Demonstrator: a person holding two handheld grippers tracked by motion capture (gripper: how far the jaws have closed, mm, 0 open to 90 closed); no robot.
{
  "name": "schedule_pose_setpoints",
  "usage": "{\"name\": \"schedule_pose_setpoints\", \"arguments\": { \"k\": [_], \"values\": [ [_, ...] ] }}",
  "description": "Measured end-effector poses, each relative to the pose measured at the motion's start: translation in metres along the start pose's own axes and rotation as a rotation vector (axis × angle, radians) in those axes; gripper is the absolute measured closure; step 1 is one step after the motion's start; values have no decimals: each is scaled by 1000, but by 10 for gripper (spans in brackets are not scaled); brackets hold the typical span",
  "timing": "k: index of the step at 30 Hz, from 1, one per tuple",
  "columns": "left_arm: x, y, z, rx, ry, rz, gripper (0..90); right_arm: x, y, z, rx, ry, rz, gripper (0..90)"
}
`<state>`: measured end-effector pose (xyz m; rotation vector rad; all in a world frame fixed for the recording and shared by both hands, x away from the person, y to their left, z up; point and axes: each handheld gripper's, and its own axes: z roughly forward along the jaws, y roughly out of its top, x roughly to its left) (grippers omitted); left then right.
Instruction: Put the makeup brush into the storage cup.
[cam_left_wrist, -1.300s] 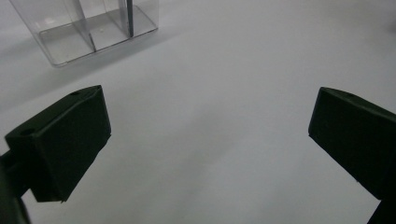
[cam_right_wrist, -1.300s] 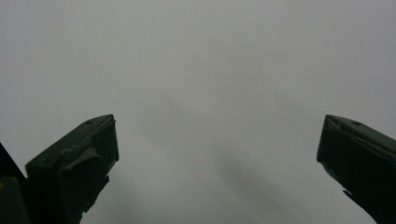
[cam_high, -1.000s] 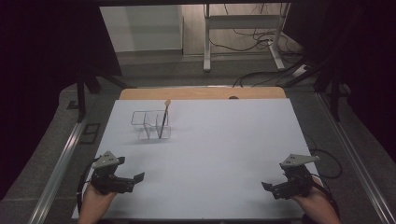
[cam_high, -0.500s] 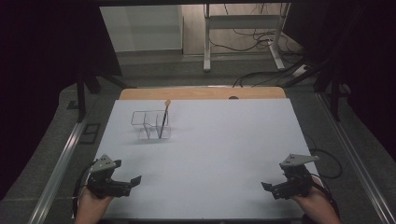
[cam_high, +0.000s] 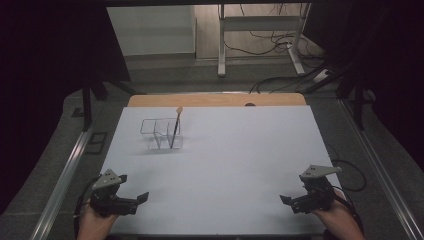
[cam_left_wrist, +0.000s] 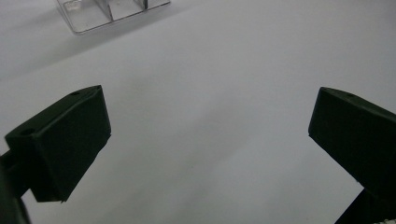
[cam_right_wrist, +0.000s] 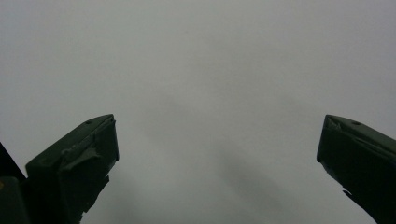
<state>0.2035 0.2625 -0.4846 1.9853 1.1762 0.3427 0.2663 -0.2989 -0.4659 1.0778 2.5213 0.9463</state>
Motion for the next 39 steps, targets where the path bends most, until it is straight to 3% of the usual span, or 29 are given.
{"name": "schedule_pose_setpoints", "arguments": {
  "k": [25,39],
  "values": [
    [-3,-6,-6,12,29,12,0,0,0,0,1,2,0,0],
    [-6,-4,-1,57,31,34,0,0,0,1,10,4,-3,0]
  ]
}}
